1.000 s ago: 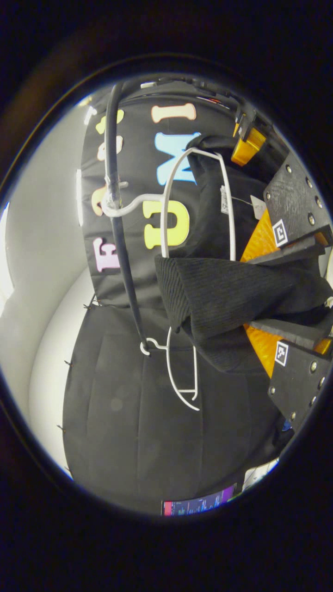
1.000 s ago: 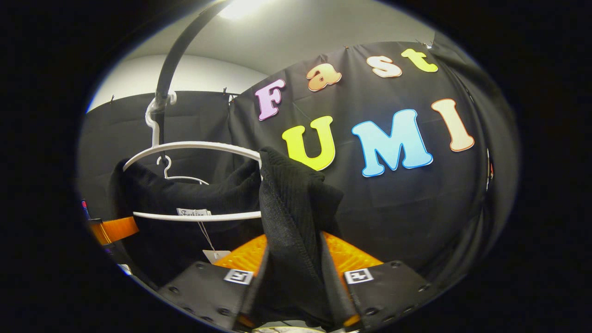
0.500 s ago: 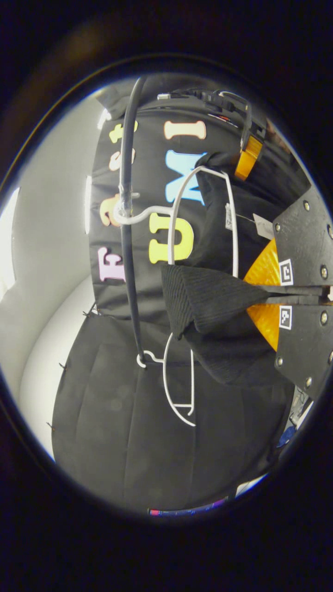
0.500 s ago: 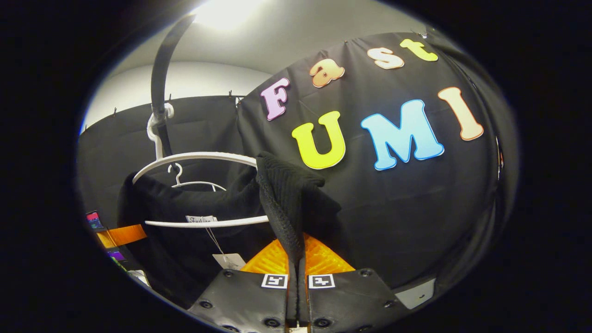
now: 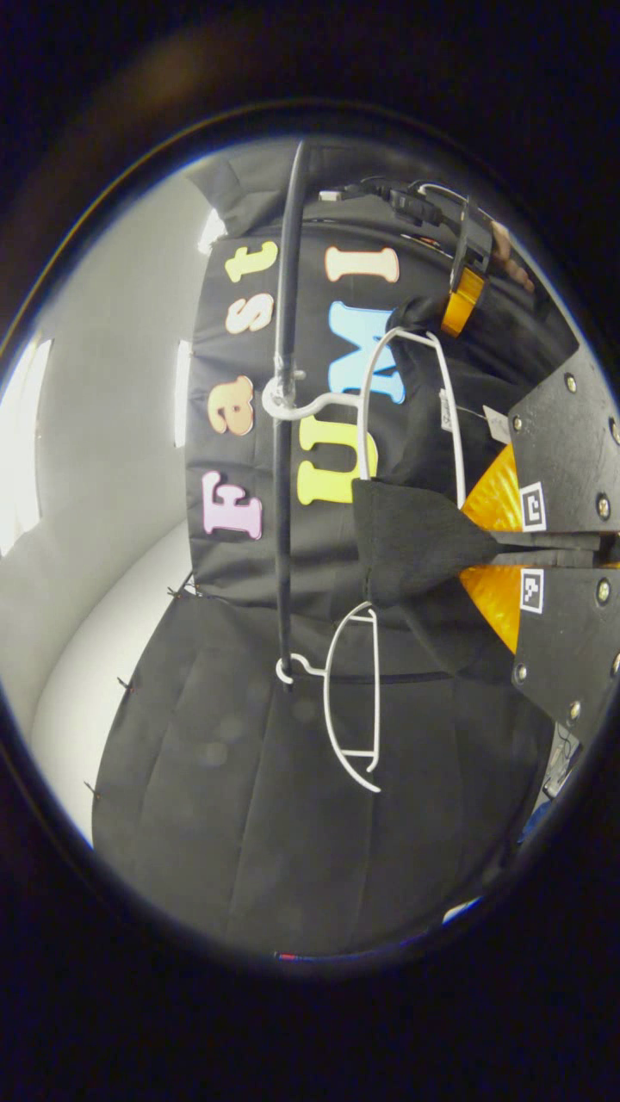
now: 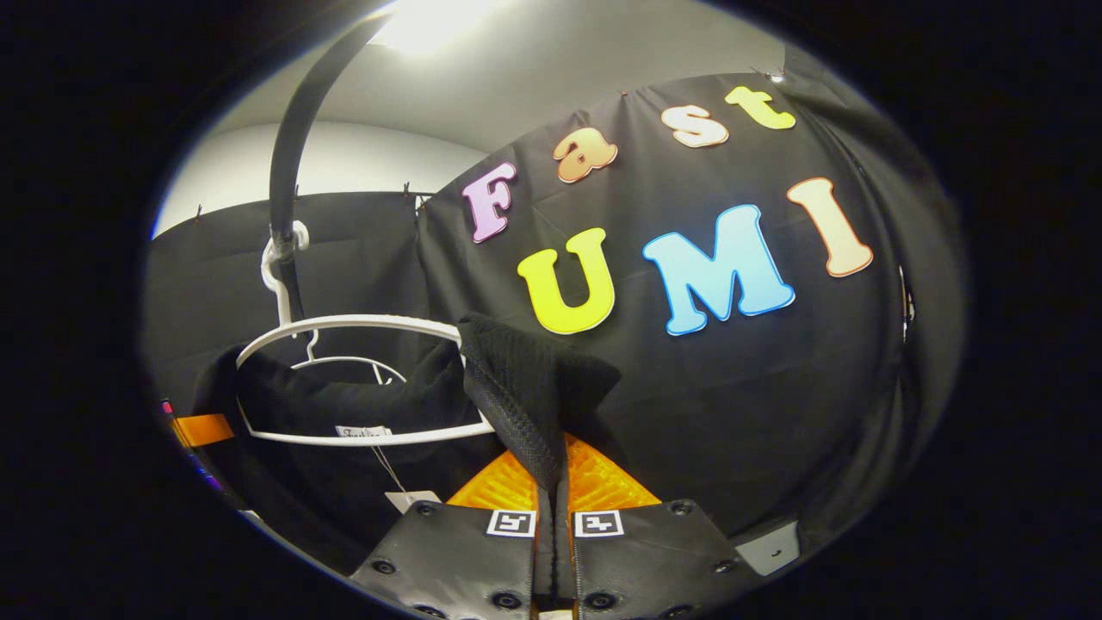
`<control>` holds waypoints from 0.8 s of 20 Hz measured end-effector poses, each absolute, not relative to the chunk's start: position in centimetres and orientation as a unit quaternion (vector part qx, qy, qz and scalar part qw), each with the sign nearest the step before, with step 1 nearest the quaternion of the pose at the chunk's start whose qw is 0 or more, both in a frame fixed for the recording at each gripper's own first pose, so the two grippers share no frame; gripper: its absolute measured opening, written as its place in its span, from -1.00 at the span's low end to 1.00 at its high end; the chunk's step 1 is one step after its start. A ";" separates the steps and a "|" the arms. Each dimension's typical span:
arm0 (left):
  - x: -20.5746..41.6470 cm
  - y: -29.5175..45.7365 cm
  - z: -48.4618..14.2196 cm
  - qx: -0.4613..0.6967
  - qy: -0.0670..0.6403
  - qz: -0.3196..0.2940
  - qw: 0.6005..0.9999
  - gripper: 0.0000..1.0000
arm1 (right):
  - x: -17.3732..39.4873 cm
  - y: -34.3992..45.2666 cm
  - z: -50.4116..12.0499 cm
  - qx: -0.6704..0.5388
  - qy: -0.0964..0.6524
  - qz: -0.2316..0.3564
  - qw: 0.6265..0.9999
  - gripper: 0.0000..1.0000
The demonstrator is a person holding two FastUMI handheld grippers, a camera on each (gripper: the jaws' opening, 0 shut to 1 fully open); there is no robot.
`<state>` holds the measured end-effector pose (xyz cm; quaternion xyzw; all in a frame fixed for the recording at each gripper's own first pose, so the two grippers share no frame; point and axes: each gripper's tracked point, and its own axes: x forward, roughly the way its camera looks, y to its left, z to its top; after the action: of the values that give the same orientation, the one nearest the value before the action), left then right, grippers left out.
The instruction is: Grasp the clothes on the hanger with both hands and then place them into the laundry hamper below.
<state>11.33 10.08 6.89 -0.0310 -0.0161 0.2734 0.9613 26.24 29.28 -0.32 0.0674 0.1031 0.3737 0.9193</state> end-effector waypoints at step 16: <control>9.0 16.2 11.9 0.011 -0.040 0.269 0.962 -0.99 | 31.6 26.3 2.0 0.060 0.044 0.280 0.957 -0.95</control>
<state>9.01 16.24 11.87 0.0113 -0.0399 0.2693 0.9622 31.58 26.31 1.96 0.0598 0.0443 0.2801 0.9571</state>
